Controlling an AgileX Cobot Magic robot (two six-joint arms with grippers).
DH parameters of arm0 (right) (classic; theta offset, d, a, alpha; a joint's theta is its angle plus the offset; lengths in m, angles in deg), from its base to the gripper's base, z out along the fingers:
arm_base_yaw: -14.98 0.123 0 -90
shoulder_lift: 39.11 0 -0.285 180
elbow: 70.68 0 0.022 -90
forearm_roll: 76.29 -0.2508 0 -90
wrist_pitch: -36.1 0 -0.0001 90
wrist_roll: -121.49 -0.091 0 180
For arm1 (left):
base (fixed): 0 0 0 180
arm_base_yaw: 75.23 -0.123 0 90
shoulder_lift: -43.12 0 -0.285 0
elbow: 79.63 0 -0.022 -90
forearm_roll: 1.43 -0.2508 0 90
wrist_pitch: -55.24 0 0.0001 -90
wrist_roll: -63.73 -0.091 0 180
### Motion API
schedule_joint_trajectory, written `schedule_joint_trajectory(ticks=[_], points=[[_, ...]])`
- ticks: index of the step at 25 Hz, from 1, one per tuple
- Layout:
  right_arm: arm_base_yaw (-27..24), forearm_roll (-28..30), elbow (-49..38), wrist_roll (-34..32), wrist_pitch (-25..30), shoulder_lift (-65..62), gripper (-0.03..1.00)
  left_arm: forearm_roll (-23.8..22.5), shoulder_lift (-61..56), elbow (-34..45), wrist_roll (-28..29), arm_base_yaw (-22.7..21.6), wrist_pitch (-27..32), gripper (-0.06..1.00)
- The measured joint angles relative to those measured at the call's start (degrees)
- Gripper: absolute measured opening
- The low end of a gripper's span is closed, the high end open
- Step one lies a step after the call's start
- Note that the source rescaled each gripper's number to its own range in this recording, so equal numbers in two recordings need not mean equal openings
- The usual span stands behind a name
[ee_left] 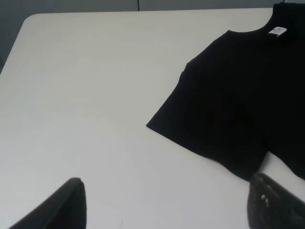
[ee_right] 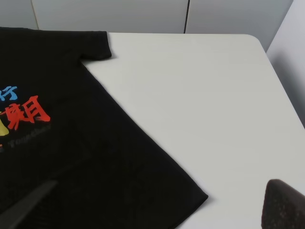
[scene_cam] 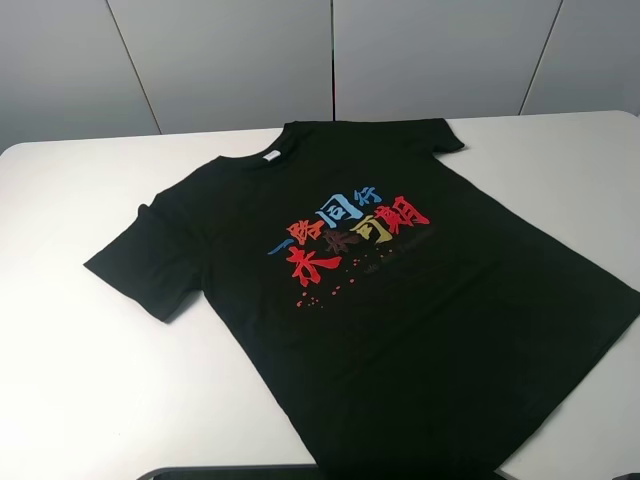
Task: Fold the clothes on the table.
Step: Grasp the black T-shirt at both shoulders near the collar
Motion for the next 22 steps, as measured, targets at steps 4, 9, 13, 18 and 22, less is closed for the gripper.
schedule_joint_trajectory(ticks=[4, 9, 13, 18, 22], points=[[0.0, 0.0, 0.0, 0.0, 0.0, 0.0, 0.9, 0.0, 0.0, 0.0, 0.0, 0.0, 0.0, 0.89], [0.0, 0.0, 0.0, 0.0, 0.0, 0.0, 0.9, 0.0, 0.0, 0.0, 0.0, 0.0, 0.0, 0.89], [0.0, 0.0, 0.0, 0.0, 0.0, 0.0, 0.9, 0.0, 0.0, 0.0, 0.0, 0.0, 0.0, 0.89], [0.0, 0.0, 0.0, 0.0, 0.0, 0.0, 0.9, 0.0, 0.0, 0.0, 0.0, 0.0, 0.0, 0.89], [0.0, 0.0, 0.0, 0.0, 0.0, 0.0, 0.9, 0.0, 0.0, 0.0, 0.0, 0.0, 0.0, 0.89]])
